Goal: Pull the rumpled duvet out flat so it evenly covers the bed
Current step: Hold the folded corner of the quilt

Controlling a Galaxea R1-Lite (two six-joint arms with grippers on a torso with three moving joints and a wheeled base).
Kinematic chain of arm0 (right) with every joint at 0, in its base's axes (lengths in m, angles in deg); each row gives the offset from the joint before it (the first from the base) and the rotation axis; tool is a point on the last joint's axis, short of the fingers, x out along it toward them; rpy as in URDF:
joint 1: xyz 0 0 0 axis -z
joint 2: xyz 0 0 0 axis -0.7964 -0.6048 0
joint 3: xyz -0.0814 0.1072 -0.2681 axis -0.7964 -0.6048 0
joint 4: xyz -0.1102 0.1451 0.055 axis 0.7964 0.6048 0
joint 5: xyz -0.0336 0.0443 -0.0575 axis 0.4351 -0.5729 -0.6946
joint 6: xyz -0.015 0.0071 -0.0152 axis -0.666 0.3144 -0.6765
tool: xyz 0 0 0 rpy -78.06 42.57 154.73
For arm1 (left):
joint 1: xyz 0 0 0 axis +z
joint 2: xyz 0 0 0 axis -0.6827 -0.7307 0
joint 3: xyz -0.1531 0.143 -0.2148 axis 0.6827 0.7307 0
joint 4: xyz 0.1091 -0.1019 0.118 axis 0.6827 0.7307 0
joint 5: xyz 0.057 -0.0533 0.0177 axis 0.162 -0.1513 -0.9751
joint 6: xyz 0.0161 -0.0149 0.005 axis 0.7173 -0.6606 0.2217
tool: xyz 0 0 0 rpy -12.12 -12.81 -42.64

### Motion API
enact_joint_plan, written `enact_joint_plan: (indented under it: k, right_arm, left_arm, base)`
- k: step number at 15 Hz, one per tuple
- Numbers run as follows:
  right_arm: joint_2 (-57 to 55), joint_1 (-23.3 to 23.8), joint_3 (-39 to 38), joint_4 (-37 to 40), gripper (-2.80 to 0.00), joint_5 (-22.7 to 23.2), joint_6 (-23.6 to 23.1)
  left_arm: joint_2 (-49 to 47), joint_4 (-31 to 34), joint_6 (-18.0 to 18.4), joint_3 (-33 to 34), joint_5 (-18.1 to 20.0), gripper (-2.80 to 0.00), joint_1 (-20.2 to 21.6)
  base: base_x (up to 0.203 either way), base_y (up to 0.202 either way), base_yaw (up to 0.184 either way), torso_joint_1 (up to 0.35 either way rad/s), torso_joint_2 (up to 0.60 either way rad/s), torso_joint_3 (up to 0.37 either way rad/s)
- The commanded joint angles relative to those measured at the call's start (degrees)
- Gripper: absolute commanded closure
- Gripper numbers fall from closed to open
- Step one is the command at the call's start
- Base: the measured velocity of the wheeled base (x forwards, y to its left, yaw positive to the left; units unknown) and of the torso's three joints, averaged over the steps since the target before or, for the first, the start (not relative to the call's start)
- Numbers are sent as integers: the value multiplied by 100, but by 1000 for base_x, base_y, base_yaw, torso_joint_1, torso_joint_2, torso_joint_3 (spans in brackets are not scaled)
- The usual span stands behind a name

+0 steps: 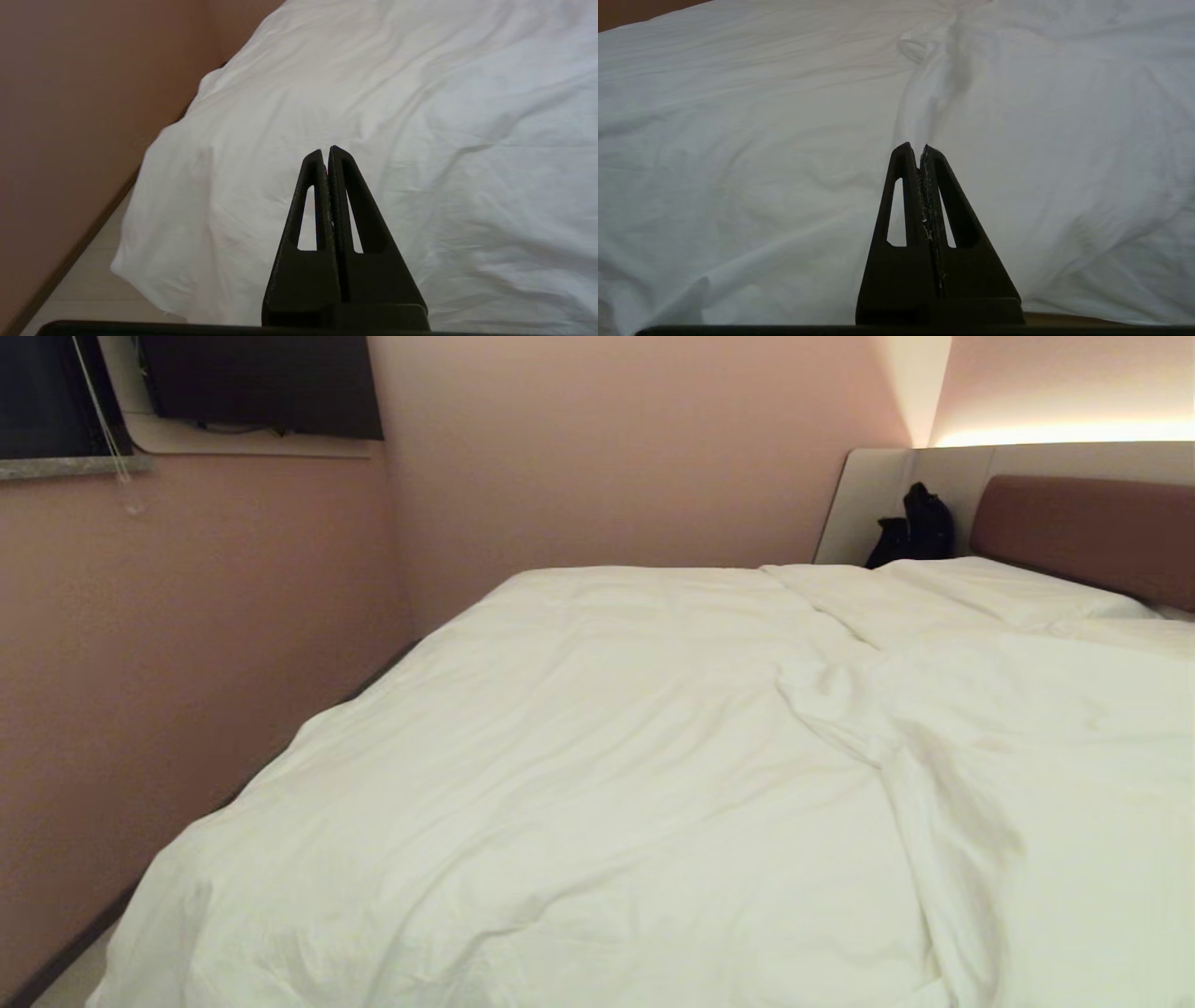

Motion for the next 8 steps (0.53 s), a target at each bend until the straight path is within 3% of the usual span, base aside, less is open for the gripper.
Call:
enact_joint_plan:
  k: [1,8]
  right_arm:
    - [2,-3,0,0,0,5,4]
    - [2,-3,0,0,0,5,-5]
  left_arm:
    - [2,-3,1,0,-4,0,8]
    - [2,-3,-8,0,-4,0,-1]
  base:
    - [0,-197,1,-1,2,6]
    - [0,-196,2,2,3,2]
